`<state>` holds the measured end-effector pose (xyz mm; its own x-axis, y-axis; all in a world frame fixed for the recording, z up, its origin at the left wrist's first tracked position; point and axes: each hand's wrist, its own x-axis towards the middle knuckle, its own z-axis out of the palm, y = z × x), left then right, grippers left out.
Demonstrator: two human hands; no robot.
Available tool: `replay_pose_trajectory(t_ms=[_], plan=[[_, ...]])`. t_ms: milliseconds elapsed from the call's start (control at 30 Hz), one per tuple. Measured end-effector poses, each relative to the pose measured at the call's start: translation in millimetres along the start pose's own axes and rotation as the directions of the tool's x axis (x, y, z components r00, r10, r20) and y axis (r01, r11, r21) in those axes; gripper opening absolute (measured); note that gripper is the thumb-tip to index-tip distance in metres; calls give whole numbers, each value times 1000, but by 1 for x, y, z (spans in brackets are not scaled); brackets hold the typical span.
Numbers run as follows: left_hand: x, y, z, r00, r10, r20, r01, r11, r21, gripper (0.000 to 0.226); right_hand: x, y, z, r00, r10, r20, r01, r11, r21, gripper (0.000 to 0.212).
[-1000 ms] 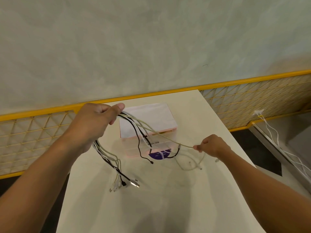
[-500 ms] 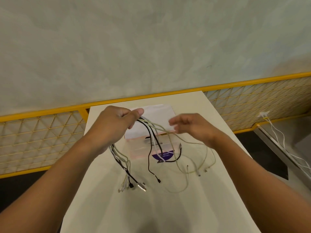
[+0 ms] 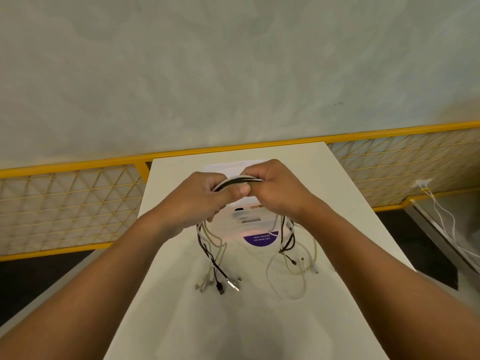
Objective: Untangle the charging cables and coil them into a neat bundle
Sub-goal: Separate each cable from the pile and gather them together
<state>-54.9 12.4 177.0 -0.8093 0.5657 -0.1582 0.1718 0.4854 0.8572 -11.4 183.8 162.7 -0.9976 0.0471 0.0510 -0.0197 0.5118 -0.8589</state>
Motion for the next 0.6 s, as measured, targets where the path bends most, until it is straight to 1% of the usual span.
replay_pose_trajectory(t_ms=[33,100,167,233,267,333,367,433,467,533,600], plan=[[1,-5,0,1000,-10,19,10,1000,13,41,0,1,-2,999,11,-37,-11,1000,6,15],[4,-21,1,998,-54,24,53,998,45,37,0,4,-11,986,61,-157,-49,996,79,17],[5,-43,1,993,-116,16,115,991,69,37,1,10,-27,955,138,-262,-91,979,182,22],[4,-68,0,985,-172,-5,171,982,74,37,2,19,-44,920,208,-331,-126,959,253,26],[3,-78,0,982,-187,-18,188,980,69,35,1,24,-49,904,226,-364,-136,957,257,28],[3,-93,-3,983,-179,-46,183,978,98,36,0,34,-53,885,230,-404,-159,966,203,24],[4,-97,-4,985,-162,-62,169,975,143,39,0,39,-53,886,229,-404,-176,971,164,20],[7,-99,-7,989,-113,-91,136,945,298,45,-1,47,-49,894,242,-378,-216,970,110,16],[8,-99,-9,991,-92,-95,121,919,375,44,-1,50,-46,897,256,-360,-240,967,88,17],[12,-103,-12,992,-72,-101,111,876,470,35,-2,55,-42,908,282,-311,-286,958,31,21],[15,-115,-12,990,-67,-126,127,815,566,29,-4,61,-39,923,311,-227,-328,944,-43,20]])
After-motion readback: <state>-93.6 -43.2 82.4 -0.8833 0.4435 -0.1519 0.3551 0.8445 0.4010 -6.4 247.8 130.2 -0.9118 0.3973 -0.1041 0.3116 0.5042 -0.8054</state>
